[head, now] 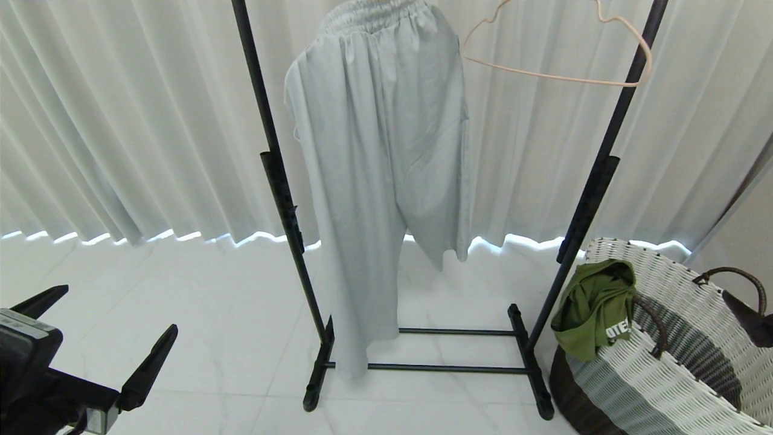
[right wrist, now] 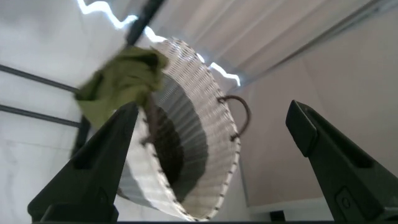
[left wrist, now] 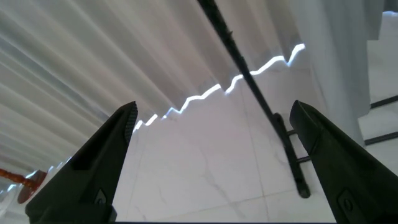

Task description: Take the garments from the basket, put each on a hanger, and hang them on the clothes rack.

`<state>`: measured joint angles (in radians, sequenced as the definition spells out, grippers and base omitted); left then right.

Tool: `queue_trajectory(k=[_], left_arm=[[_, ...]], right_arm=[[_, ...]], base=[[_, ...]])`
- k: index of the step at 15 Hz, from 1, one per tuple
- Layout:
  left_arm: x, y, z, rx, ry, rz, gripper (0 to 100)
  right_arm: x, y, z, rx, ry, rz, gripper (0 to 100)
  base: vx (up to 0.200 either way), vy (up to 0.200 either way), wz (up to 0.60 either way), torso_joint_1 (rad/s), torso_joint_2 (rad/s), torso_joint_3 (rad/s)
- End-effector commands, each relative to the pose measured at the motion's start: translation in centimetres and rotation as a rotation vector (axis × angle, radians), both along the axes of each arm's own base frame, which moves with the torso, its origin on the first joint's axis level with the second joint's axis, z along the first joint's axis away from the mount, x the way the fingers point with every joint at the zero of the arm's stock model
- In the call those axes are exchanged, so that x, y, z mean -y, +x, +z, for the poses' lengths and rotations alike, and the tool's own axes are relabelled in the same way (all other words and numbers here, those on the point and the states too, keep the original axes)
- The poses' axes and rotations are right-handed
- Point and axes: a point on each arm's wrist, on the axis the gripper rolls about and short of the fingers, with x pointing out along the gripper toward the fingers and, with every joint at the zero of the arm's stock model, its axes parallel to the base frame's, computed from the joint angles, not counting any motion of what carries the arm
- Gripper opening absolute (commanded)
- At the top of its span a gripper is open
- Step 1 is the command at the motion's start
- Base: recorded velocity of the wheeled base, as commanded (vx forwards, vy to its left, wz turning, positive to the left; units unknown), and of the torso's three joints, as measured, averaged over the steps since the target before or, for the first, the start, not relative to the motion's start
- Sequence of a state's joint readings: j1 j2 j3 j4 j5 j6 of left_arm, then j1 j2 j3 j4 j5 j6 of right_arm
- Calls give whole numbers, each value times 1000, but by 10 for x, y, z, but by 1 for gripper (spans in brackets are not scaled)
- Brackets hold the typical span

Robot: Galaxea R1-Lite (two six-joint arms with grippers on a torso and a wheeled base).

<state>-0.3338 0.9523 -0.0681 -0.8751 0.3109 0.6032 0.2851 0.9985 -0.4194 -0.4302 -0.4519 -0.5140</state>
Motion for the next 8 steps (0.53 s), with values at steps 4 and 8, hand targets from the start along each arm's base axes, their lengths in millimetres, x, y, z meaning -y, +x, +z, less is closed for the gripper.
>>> queue_trajectory(k=[4, 8], left_arm=[[1, 2, 2, 4, -2, 0, 100], [2, 4, 4, 1, -1, -2, 100]], right_arm=[[1, -2, -2, -1, 2, 4, 100], [3, 0, -8, -30, 0, -22, 100]], base=[[200, 0, 0, 8, 6, 2], [200, 0, 0, 2, 4, 4]])
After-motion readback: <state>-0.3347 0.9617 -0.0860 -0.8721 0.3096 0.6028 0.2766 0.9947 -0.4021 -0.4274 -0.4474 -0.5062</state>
